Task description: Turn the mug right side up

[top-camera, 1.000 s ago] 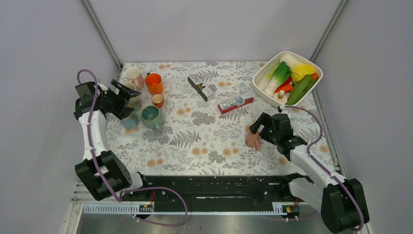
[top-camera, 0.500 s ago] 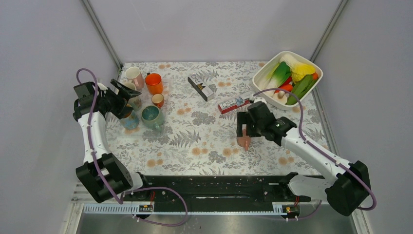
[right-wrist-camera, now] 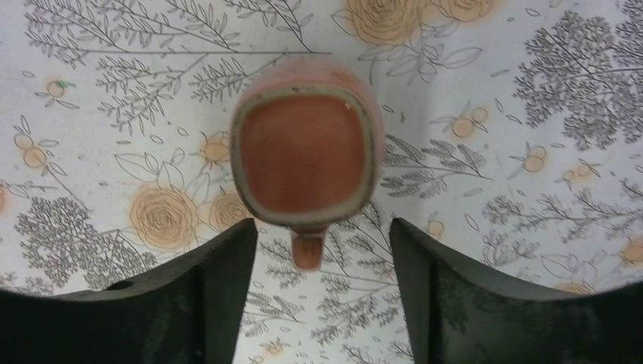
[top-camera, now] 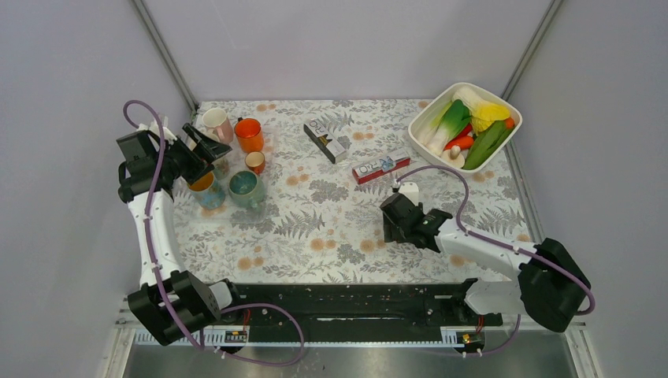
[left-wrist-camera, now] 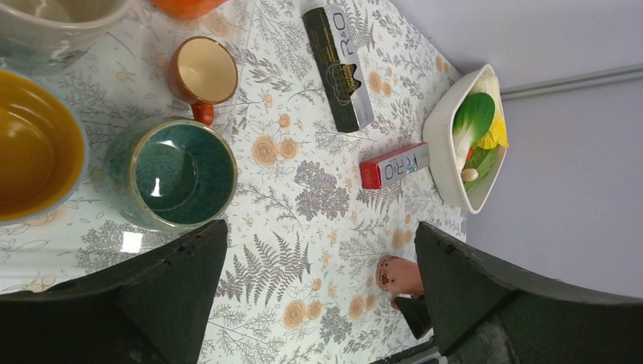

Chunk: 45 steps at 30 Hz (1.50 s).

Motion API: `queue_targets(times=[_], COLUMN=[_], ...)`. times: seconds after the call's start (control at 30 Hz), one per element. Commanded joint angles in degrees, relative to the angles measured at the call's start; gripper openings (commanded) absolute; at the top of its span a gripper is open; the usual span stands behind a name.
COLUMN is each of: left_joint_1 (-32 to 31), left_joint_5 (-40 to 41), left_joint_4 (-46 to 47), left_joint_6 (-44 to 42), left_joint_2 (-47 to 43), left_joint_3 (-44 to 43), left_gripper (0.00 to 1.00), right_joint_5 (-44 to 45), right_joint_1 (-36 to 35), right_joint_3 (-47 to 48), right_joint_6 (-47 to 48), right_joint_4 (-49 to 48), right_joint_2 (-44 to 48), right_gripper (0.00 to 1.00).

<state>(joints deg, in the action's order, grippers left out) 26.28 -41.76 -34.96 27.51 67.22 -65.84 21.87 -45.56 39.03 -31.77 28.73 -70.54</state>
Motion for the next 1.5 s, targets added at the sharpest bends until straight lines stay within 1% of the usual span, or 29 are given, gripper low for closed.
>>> queue_targets(times=[0.0,0.07,0.1,0.13,0.17,0.2,0.23,0.27,0.33,0.4,0.47,0.5,0.57,0.63,0.7,0.83,0.9,0.97,1.1,1.2,1.27,1.3,1.37,1.47], left_joint_1=[-1.2,-2.2,-2.9,-3.6,-4.6,-5.7,-6.8,-8.0,-10.9,-14.5,-18.5,-20.2,-23.4,-26.6,-29.9,-35.3,-35.9,-37.0,-41.6,-43.8,-44.6,-45.0,-45.5,-46.1], left_joint_5=[-2.3,-2.5,-2.5,-2.5,-2.6,-2.8,-3.2,-3.5,-4.4,-5.6,-7.4,-8.4,-10.5,-12.5,-14.0,-14.8,-17.7,-20.5,-18.2,-17.3,-15.5,-14.9,-14.6,-13.9], left_joint_4=[2.2,1.7,1.4,1.1,0.7,0.3,-0.2,-0.7,-1.2,-1.5,-1.6,-1.5,-1.6,-1.0,-0.7,-1.9,-1.4,0.9,11.1,15.3,17.3,19.2,23.0,24.4], left_joint_6=[-3.0,-3.9,-4.5,-5.2,-6.0,-6.8,-7.8,-8.6,-10.3,-11.8,-13.1,-13.3,-14.1,-14.4,-14.8,-19.2,-16.7,-12.8,-4.6,0.1,3.0,4.4,7.1,7.8], left_joint_2=[-1.4,-1.4,-1.5,-1.5,-1.5,-1.5,-1.4,-1.4,-1.4,-1.5,-1.5,-1.5,-1.4,-1.3,-0.9,-1.2,-0.5,0.4,-0.1,0.7,1.2,1.2,1.0,1.1], left_joint_3=[-1.0,-1.2,-1.3,-1.5,-1.8,-2.1,-2.5,-2.8,-3.3,-3.7,-3.9,-3.9,-4.0,-3.9,-4.0,-6.7,-8.6,-9.8,-6.8,-6.4,-6.7,-6.4,-5.8,-6.5], left_gripper=[0.95,0.94,0.94,0.93,0.93,0.92,0.92,0.91,0.9,0.9,0.9,0.9,0.91,0.92,0.93,0.92,0.87,0.86,0.86,0.85,0.79,0.71,0.62,0.51], right_joint_5=[0.8,1.0,1.0,0.8,0.4,-0.3,-1.2,-2.3,-4.9,-9.4,-16.0,-18.2,-22.4,-25.9,-28.1,-31.2,-32.7,-34.2,-37.5,-38.7,-39.4,-39.7,-39.8,-40.5], right_joint_1=[-0.3,-0.3,-0.3,-0.3,-0.3,-0.3,-0.3,-0.3,-0.3,-0.3,-0.3,-0.2,-0.2,-0.3,-0.2,1.3,1.6,1.9,1.9,1.9,1.9,1.8,2.0,1.9], right_joint_3=[-0.1,-0.4,-0.5,-0.7,-0.6,-0.4,-0.2,0.0,0.4,0.7,0.0,-0.7,-2.0,-1.9,-0.6,3.2,3.6,4.1,6.7,7.4,7.6,7.5,7.4,7.4], right_joint_6=[-0.4,-0.3,-0.1,0.0,0.6,1.2,2.2,3.1,4.9,6.0,6.0,5.3,3.0,0.8,-2.0,-10.2,-12.9,-16.2,-20.1,-21.4,-21.7,-22.0,-22.4,-22.7], right_joint_4=[-10.8,-12.3,-13.0,-13.6,-14.2,-14.7,-15.5,-16.4,-18.6,-21.6,-27.2,-31.9,-38.8,-43.6,-46.4,-49.0,-53.3,-57.6,-61.7,-62.6,-62.8,-63.3,-63.9,-64.7], right_joint_2=[-3.5,-4.3,-4.4,-4.4,-4.3,-4.1,-3.9,-3.6,-2.3,0.4,4.1,5.8,8.9,10.8,11.8,12.7,13.0,12.9,11.2,10.2,9.7,9.4,8.7,7.7], right_gripper=[0.59,0.44,0.38,0.27,0.21,0.1,0.02,0.0,0.0,0.0,0.0,0.0,0.0,0.0,0.0,0.0,0.0,0.0,0.0,0.0,0.0,0.0,0.0,0.0])
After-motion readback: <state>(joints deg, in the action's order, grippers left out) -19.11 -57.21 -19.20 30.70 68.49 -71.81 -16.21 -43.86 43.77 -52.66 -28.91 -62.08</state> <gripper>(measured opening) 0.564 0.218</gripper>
